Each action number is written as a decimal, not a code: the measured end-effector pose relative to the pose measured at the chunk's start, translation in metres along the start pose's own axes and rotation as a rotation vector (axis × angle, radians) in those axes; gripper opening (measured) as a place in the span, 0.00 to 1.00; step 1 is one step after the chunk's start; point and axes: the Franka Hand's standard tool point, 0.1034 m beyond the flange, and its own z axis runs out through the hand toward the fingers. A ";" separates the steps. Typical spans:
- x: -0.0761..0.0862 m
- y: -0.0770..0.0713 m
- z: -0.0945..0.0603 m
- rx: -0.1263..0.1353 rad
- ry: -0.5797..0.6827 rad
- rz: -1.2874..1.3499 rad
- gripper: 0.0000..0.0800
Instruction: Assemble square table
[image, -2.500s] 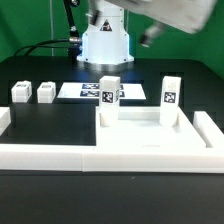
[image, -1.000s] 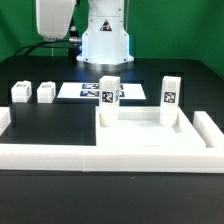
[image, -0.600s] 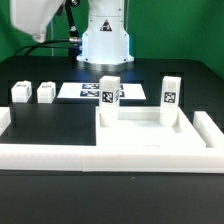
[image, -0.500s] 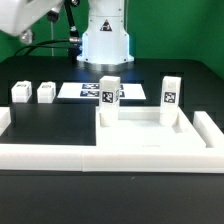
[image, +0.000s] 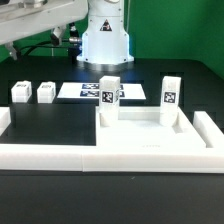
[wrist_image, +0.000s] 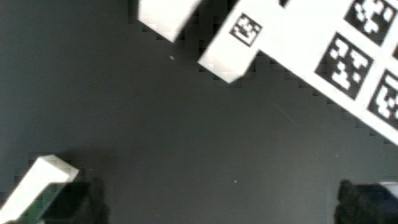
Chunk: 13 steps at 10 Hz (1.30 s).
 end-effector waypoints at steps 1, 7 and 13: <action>0.001 -0.001 0.000 0.001 -0.001 0.042 0.81; -0.008 -0.012 0.069 0.114 -0.104 0.643 0.81; -0.015 -0.023 0.085 0.236 -0.316 0.578 0.81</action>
Offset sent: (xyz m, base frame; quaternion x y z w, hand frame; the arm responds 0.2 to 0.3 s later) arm -0.0387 -0.0309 -0.0438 0.0039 -0.0507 0.3661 0.9292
